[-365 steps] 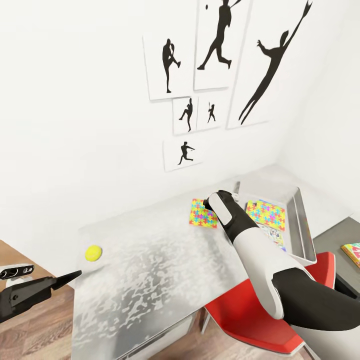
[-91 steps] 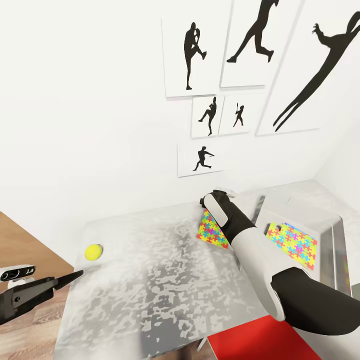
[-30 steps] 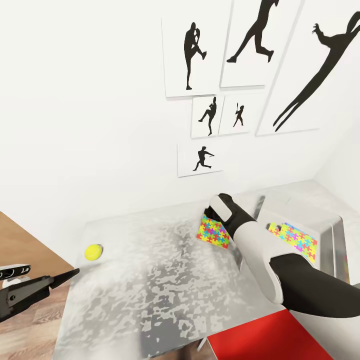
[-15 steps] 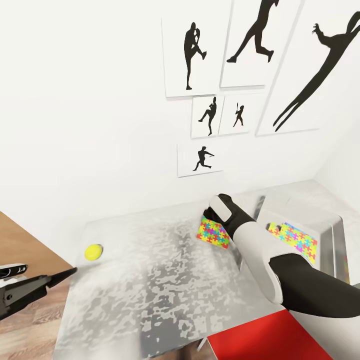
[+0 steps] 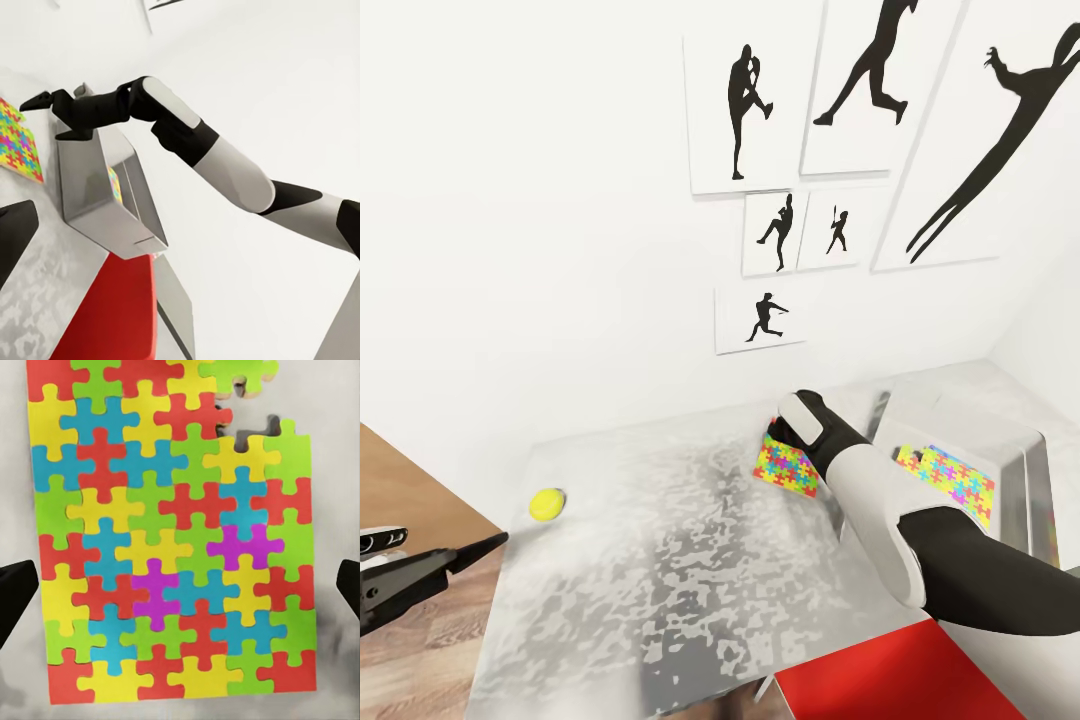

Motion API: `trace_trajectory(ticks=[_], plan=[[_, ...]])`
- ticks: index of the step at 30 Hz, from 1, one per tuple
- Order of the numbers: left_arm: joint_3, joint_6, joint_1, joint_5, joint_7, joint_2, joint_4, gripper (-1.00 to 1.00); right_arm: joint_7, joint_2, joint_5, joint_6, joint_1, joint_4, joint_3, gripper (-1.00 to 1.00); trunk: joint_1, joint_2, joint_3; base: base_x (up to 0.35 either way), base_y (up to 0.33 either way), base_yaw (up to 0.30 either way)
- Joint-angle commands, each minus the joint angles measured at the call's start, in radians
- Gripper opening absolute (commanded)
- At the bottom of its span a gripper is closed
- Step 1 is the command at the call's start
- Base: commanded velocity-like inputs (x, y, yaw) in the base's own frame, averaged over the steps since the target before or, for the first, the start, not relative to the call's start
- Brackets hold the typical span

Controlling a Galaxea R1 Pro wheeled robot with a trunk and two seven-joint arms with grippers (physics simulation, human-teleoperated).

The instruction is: Put all the toys in the child's room - the three board games (two on the bed and one on the table), the two jigsaw puzzles on the table, and the tennis ball on the table - inside the toy box on the table in the child's room.

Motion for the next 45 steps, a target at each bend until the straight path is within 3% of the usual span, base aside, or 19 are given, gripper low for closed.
trace_trajectory(ticks=[1, 28, 39, 45], plan=[[0.001, 0.011, 0.000, 0.000, -0.004, 0.000, 0.000, 1.00, -0.006, 0.000, -0.003, 0.005, -0.001, 0.001, 0.004, 1.00, 0.001, -0.002, -0.002, 0.000, 0.000, 0.000], [0.001, 0.011, 0.000, 0.000, -0.004, 0.001, 0.000, 1.00, -0.016, 0.000, 0.001, -0.021, 0.001, 0.028, 0.005, 1.00, 0.001, -0.002, -0.002, 0.000, 0.000, 0.000], [0.000, 0.011, 0.000, 0.000, -0.004, 0.000, 0.000, 1.00, -0.015, 0.000, 0.015, -0.091, 0.002, 0.002, 0.016, 1.00, 0.001, -0.002, -0.002, 0.000, 0.000, 0.000], [0.000, 0.011, 0.000, 0.000, -0.004, 0.000, 0.000, 1.00, -0.019, 0.000, 0.018, -0.100, 0.002, -0.063, 0.018, 1.00, 0.001, -0.002, -0.003, 0.000, 0.000, 0.000]])
